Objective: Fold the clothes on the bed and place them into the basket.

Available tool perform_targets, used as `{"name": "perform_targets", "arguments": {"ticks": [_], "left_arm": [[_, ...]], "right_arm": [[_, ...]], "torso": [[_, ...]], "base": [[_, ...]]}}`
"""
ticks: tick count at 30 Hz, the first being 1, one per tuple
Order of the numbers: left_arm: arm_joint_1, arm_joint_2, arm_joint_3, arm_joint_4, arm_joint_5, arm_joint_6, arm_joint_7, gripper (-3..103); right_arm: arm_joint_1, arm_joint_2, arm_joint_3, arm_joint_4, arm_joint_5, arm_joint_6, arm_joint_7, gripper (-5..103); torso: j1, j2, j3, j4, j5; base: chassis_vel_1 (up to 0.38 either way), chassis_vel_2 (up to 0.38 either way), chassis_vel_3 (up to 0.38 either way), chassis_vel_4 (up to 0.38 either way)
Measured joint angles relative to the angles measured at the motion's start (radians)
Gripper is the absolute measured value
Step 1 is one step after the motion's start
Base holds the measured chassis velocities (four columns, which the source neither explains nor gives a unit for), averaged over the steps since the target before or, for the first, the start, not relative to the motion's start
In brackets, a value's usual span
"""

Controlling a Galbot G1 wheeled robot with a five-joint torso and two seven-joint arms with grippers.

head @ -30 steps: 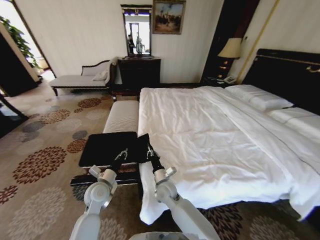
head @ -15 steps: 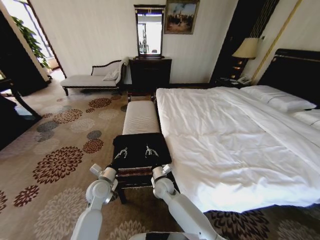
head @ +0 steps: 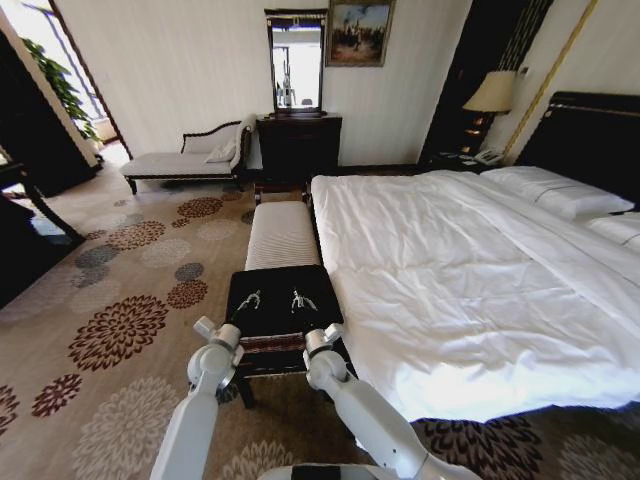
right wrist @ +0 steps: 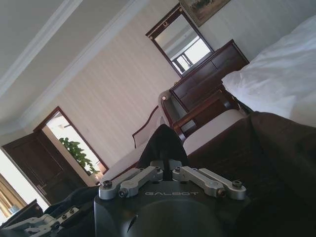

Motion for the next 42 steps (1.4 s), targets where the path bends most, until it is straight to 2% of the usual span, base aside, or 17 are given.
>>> {"name": "perform_targets", "arguments": {"ticks": [6,13,16,19,20,22,25,26,29,30,31,32,35,36,38,40,42], "left_arm": [[-0.078,-0.019,0.011,0.124,0.013,-0.006,-0.005,11],[-0.095,-0.021,0.021,0.148,0.029,-0.009,-0.005,11],[-0.099,-0.022,0.036,0.154,0.087,-0.028,-0.013,7],[-0.097,-0.016,0.059,0.151,0.158,-0.032,-0.033,20],[-0.096,-0.013,0.065,0.148,0.165,-0.025,-0.037,26],[-0.096,-0.011,0.069,0.147,0.17,-0.021,-0.04,26],[-0.102,0.005,0.09,0.178,0.232,-0.005,-0.065,42],[-0.102,0.005,0.09,0.178,0.232,-0.005,-0.065,42],[-0.107,0.017,0.092,0.182,0.261,0.003,-0.079,53],[-0.108,0.02,0.092,0.179,0.266,0.005,-0.084,58],[-0.108,0.024,0.092,0.173,0.269,0.008,-0.088,64],[-0.108,0.024,0.092,0.173,0.269,0.008,-0.088,64],[-0.1,0.031,0.09,0.151,0.269,0.016,-0.099,81],[-0.097,0.031,0.088,0.144,0.269,0.017,-0.101,81],[-0.089,0.032,0.084,0.127,0.268,0.017,-0.105,85],[-0.064,0.038,0.073,0.068,0.267,0.016,-0.12,96],[-0.044,0.041,0.066,0.028,0.268,0.014,-0.13,96]], "right_arm": [[0.058,0.003,-0.008,-0.083,0.011,-0.004,-0.006,3],[0.076,0.003,0.001,-0.101,0.01,-0.006,-0.009,3],[0.073,0.0,0.001,-0.101,0.006,-0.009,-0.011,3],[0.067,-0.007,0.0,-0.103,0.011,-0.009,-0.026,2],[0.066,-0.008,0.0,-0.103,0.011,-0.009,-0.027,7],[0.065,-0.008,0.0,-0.103,0.011,-0.009,-0.027,7],[0.058,-0.013,0.001,-0.094,0.008,-0.009,-0.029,23],[0.058,-0.013,0.001,-0.094,0.008,-0.009,-0.029,23],[0.05,-0.016,0.001,-0.08,0.005,-0.01,-0.029,39],[0.047,-0.017,0.002,-0.077,0.003,-0.01,-0.029,39],[0.044,-0.018,0.004,-0.073,0.002,-0.01,-0.029,44],[0.044,-0.018,0.004,-0.073,0.002,-0.01,-0.029,44],[0.032,-0.018,0.011,-0.063,-0.008,-0.01,-0.028,61],[0.028,-0.018,0.013,-0.061,-0.011,-0.01,-0.028,66],[0.022,-0.019,0.016,-0.056,-0.014,-0.01,-0.026,66],[0.007,-0.024,0.028,-0.035,-0.02,-0.008,-0.02,78],[0.0,-0.027,0.035,-0.021,-0.025,-0.008,-0.014,78]], "torso": [[0.0,0.0,0.0,-0.0004,0.0007],[0.0,0.0,0.0,-0.0003,0.0007],[0.0,0.0,0.0,0.0,0.0007],[0.0,0.0,0.0,-0.0004,0.0007],[0.0,0.0,0.0,-0.0004,0.0008],[0.0,0.0,0.0,-0.0004,0.0008],[0.0,0.0,0.0,-0.0003,0.0005],[0.0,0.0,0.0,-0.0003,0.0005],[0.0,0.0,0.0,-0.0002,0.0006],[0.0,0.0,0.0,-0.0001,0.0007],[0.0,0.0,0.0,-0.0002,0.0007],[0.0,0.0,0.0,-0.0002,0.0007],[0.0,0.0,0.0,-0.0003,0.0006],[0.0,0.0,0.0,-0.0003,0.0006],[0.0,0.0,0.0,-0.0003,0.0006],[0.0,0.0,0.0,-0.0004,0.0007],[0.0,0.0,0.0,-0.0003,0.0006]], "base": [[0.0,0.0,0.0,0.0],[0.0,0.0,0.0,0.0],[0.0,0.0,0.0,0.0],[0.0,0.0,0.0,0.0],[0.0,0.0,0.0,0.0],[0.0,0.0,0.0,0.0],[0.0,0.0,0.0,0.0],[0.0,0.0,0.0,0.0],[0.0,0.0,0.0,0.0],[0.0,0.0,0.0,0.0],[0.0,0.0,0.0,0.0],[0.0,0.0,0.0,0.0],[0.0,0.0,0.0,0.0],[0.0,0.0,0.0,0.0],[0.0,0.0,0.0,0.0],[0.0,0.0,0.0,0.0],[0.0,0.0,0.0,0.0]]}}
